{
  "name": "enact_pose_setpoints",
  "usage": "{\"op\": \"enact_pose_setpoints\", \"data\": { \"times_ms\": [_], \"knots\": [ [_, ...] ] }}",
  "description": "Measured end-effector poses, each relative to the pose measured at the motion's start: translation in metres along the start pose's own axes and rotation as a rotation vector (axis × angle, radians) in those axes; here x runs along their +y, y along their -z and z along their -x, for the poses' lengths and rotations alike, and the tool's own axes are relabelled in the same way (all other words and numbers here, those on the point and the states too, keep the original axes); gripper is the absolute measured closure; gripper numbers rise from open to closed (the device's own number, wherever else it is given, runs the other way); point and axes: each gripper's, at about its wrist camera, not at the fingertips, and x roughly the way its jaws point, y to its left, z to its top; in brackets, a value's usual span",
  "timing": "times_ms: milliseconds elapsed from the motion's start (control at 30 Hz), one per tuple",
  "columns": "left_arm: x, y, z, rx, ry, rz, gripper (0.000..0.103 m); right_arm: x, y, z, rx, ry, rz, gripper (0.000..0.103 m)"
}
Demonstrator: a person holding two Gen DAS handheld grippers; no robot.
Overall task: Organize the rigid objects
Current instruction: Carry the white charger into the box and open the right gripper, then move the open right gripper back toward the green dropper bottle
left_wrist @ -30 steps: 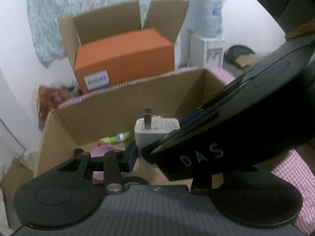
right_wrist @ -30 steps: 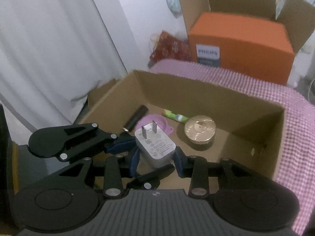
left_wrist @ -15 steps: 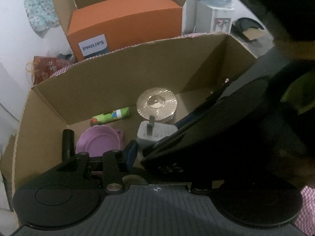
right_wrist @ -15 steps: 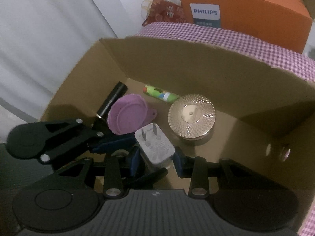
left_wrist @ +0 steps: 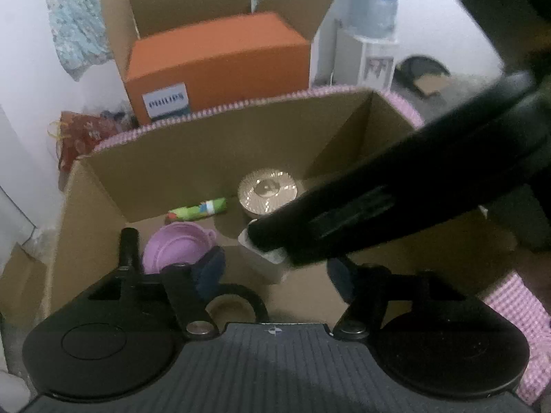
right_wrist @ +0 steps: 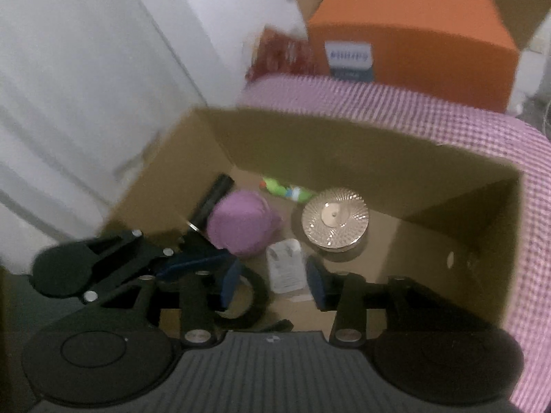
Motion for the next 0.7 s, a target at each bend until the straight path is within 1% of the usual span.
{"op": "enact_pose_setpoints", "data": {
  "times_ms": [133, 167, 200, 333, 433, 567, 700],
  "knots": [
    [0.002, 0.012, 0.033, -0.068, 0.049, 0.031, 0.031, 0.009, 0.027, 0.046, -0.137, -0.002, -0.061, 0.047],
    [0.002, 0.015, 0.041, -0.080, 0.056, 0.036, 0.030, 0.012, 0.037, 0.059, -0.174, -0.001, -0.083, 0.043],
    [0.002, 0.019, 0.049, -0.094, 0.066, 0.040, 0.030, 0.015, 0.047, 0.068, -0.201, -0.001, -0.099, 0.041],
    [0.004, 0.038, 0.078, -0.134, 0.109, 0.036, 0.028, 0.028, 0.087, 0.096, -0.292, -0.028, -0.174, 0.039],
    [0.005, 0.056, 0.095, -0.145, 0.118, 0.033, 0.027, 0.037, 0.115, 0.107, -0.328, -0.064, -0.230, 0.039],
    [0.008, 0.083, 0.114, -0.150, 0.123, 0.024, 0.027, 0.049, 0.141, 0.111, -0.348, -0.097, -0.274, 0.039],
    [0.009, 0.110, 0.122, -0.149, 0.096, -0.007, 0.027, 0.064, 0.157, 0.110, -0.351, -0.091, -0.278, 0.039]
  ]
}}
